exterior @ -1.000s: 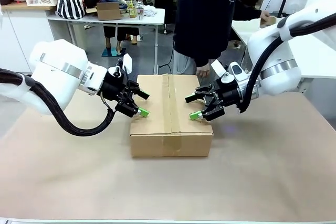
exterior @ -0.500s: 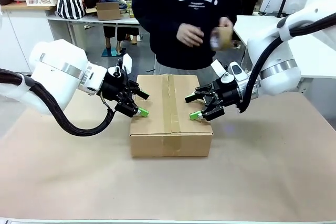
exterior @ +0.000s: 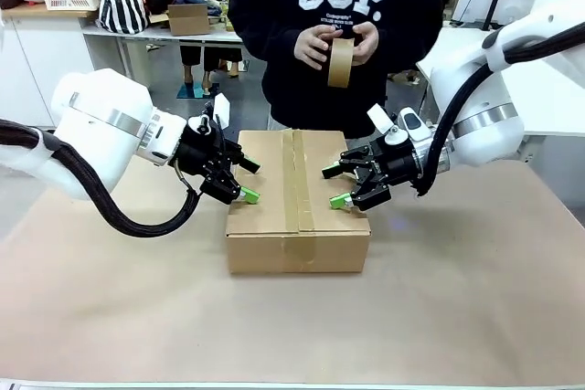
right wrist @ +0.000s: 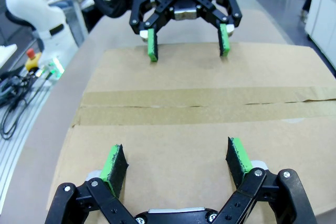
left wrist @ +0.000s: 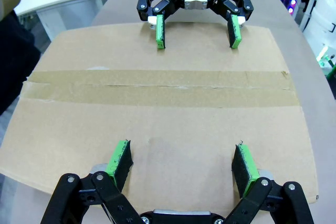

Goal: Pack the gift set into the box.
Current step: Press and hold the closed box until the human finishes sealing it.

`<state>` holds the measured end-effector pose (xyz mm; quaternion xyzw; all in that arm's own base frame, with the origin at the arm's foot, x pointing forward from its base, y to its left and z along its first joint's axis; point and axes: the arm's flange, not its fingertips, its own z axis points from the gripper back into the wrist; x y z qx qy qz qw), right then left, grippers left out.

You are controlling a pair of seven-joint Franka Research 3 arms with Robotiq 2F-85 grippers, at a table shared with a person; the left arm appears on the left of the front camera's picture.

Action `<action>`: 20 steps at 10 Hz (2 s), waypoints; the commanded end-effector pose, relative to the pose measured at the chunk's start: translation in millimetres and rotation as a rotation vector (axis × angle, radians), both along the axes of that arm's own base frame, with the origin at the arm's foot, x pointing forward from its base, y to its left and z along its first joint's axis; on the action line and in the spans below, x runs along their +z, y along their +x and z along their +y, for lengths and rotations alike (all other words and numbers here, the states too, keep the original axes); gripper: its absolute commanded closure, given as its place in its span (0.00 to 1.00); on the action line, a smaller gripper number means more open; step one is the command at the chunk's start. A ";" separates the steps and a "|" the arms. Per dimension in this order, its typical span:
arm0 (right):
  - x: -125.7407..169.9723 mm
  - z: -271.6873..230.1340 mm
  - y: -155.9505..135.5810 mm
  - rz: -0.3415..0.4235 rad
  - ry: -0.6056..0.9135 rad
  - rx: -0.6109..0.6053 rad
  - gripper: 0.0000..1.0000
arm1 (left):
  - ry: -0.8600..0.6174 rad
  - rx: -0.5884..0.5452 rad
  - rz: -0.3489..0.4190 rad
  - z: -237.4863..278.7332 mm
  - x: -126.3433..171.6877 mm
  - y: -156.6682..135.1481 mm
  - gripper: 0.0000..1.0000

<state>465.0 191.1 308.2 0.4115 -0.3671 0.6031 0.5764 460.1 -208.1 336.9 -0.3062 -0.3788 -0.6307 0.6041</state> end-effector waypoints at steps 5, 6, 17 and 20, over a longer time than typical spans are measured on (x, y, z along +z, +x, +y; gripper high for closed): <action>0.1 -0.8 -1.2 -0.009 -0.008 -0.007 0.00 | 0.001 -0.008 -0.008 0.4 -1.7 -0.8 0.00; 0.1 -0.8 -1.2 -0.009 -0.008 -0.007 0.00 | 0.001 -0.008 -0.008 0.4 -1.7 -0.8 0.00; 0.1 -0.8 -1.2 -0.009 -0.008 -0.007 0.00 | 0.001 -0.008 -0.008 0.4 -1.7 -0.8 0.00; 0.1 -0.8 -1.2 -0.009 -0.008 -0.007 0.00 | 0.001 -0.008 -0.008 0.4 -1.7 -0.8 0.00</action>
